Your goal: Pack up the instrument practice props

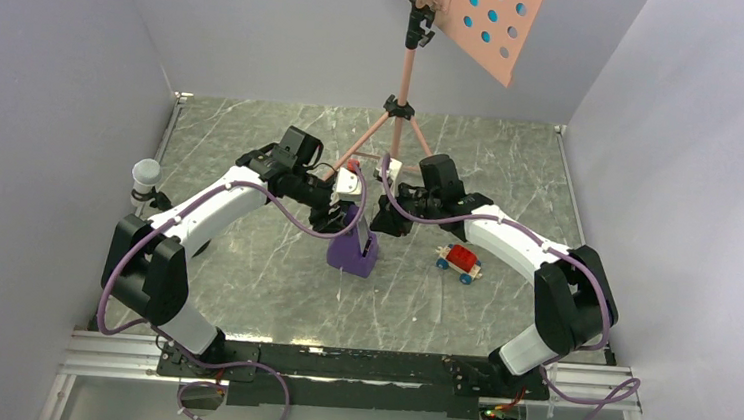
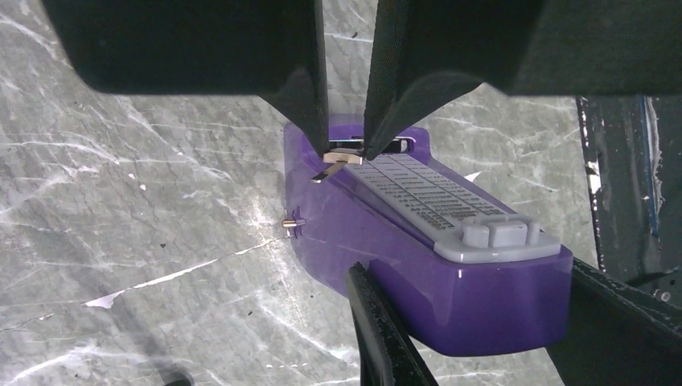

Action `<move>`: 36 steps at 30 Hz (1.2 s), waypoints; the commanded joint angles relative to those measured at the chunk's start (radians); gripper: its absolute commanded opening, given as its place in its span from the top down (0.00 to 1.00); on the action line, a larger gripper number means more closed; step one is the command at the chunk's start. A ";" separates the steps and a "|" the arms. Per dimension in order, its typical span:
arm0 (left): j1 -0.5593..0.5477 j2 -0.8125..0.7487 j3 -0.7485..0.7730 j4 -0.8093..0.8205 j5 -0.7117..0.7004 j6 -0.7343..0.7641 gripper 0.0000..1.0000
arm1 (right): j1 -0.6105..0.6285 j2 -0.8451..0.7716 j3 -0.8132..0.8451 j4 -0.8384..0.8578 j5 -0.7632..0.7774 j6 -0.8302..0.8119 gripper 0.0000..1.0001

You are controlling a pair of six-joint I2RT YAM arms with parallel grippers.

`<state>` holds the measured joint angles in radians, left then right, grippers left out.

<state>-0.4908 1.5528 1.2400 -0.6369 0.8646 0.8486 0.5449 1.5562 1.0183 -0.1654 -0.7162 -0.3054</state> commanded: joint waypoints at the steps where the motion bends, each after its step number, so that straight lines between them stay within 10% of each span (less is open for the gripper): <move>1: -0.014 0.024 0.002 -0.009 -0.019 0.015 0.99 | 0.003 -0.011 0.047 0.028 -0.050 -0.019 0.77; 36: -0.015 0.040 -0.004 0.008 -0.015 0.002 0.99 | 0.012 0.013 0.096 -0.005 -0.109 -0.085 0.81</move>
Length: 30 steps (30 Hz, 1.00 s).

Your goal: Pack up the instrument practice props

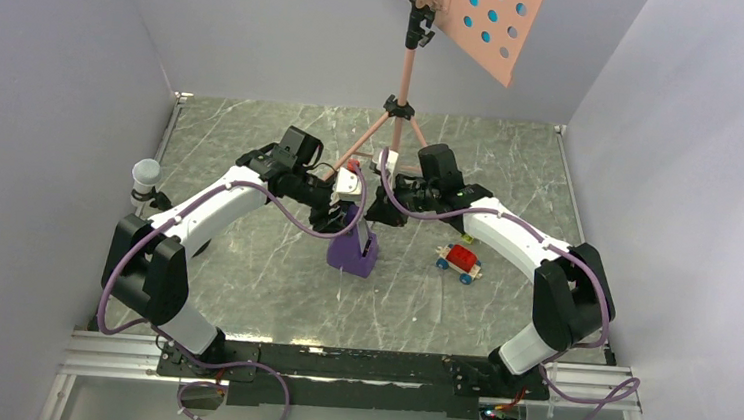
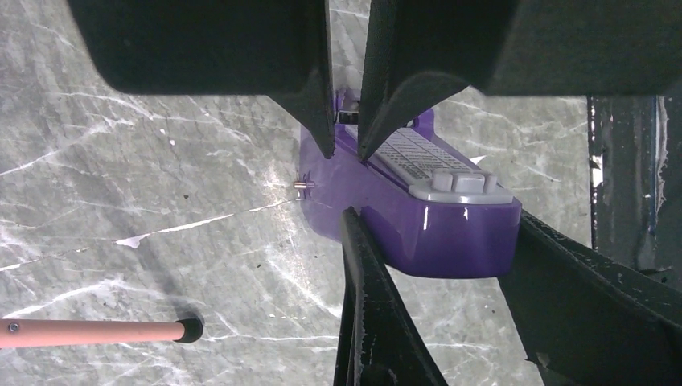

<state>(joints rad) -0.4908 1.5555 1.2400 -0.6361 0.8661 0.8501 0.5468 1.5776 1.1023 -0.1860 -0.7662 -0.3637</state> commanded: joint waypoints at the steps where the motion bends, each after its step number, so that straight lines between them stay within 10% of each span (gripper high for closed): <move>1: -0.015 0.037 -0.004 0.009 -0.016 0.000 0.99 | 0.010 -0.009 0.009 0.012 -0.062 -0.029 0.81; 12: -0.015 0.046 -0.002 0.011 -0.015 0.003 0.99 | 0.012 -0.026 -0.015 -0.027 -0.053 -0.062 0.60; 30: -0.015 0.051 -0.004 0.019 -0.016 -0.004 0.99 | 0.010 -0.077 -0.063 -0.061 -0.023 -0.088 0.67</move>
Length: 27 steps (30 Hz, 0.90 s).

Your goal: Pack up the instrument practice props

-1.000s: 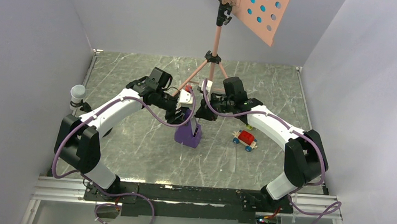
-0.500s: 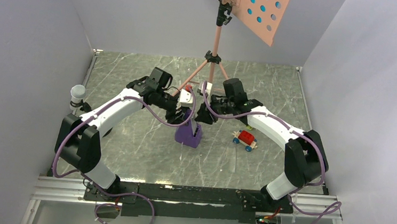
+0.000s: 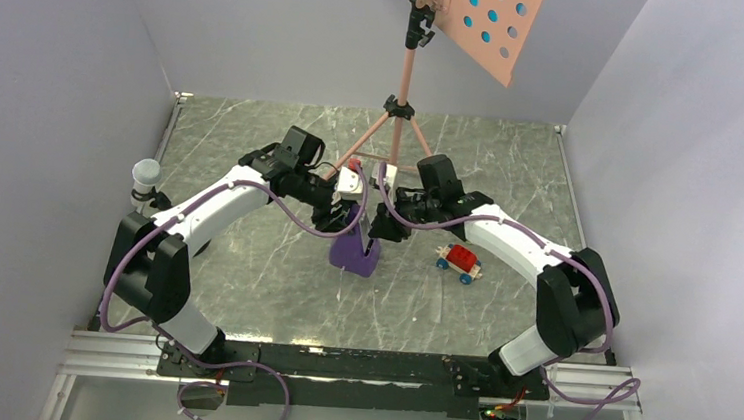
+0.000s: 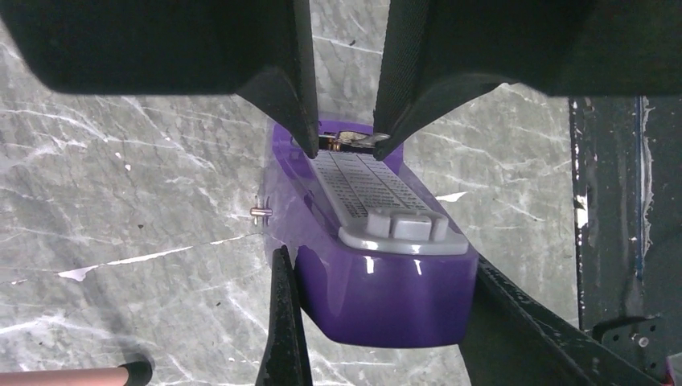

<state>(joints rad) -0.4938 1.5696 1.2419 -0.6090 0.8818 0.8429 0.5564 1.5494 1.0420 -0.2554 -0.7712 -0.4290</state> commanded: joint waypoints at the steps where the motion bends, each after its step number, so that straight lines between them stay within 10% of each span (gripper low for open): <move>1: -0.012 0.037 -0.007 -0.009 -0.032 0.003 0.99 | -0.001 -0.050 -0.003 0.008 -0.016 -0.023 0.69; 27: -0.012 0.047 -0.007 -0.005 -0.029 -0.002 0.99 | -0.003 -0.054 -0.008 0.008 0.058 -0.037 0.84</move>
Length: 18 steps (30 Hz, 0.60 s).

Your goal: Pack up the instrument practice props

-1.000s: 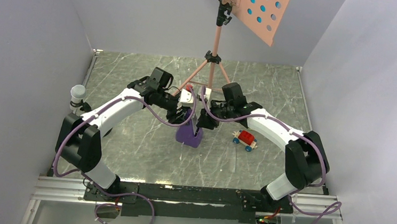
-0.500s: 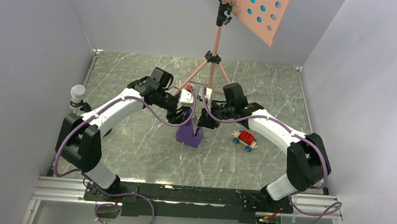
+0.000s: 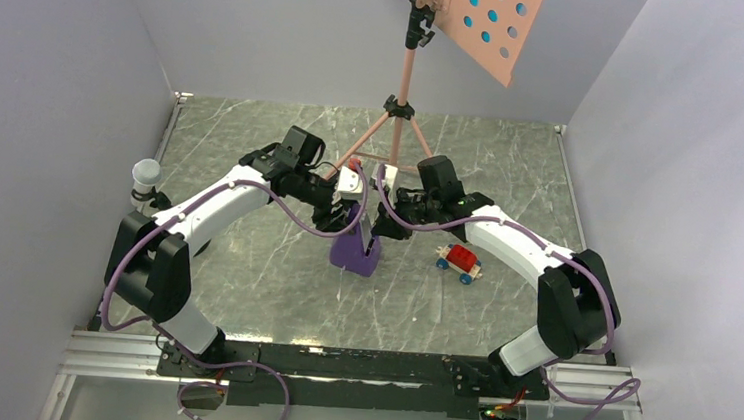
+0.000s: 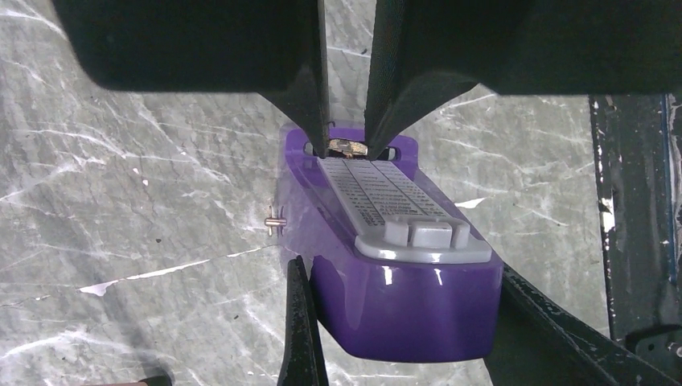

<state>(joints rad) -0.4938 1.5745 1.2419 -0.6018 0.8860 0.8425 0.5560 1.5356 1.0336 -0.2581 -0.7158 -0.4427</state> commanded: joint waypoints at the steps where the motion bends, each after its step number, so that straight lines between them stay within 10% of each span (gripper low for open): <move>1: -0.012 0.042 -0.007 -0.011 -0.033 -0.002 0.99 | -0.002 -0.041 0.002 0.009 -0.001 -0.024 0.85; 18: -0.026 0.047 0.007 -0.035 -0.053 0.055 0.99 | 0.015 0.004 0.072 0.000 -0.056 -0.039 0.90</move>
<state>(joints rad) -0.4973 1.5822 1.2461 -0.5926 0.8921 0.8474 0.5621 1.5379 1.0439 -0.2733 -0.7197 -0.4484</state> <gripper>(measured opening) 0.586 0.209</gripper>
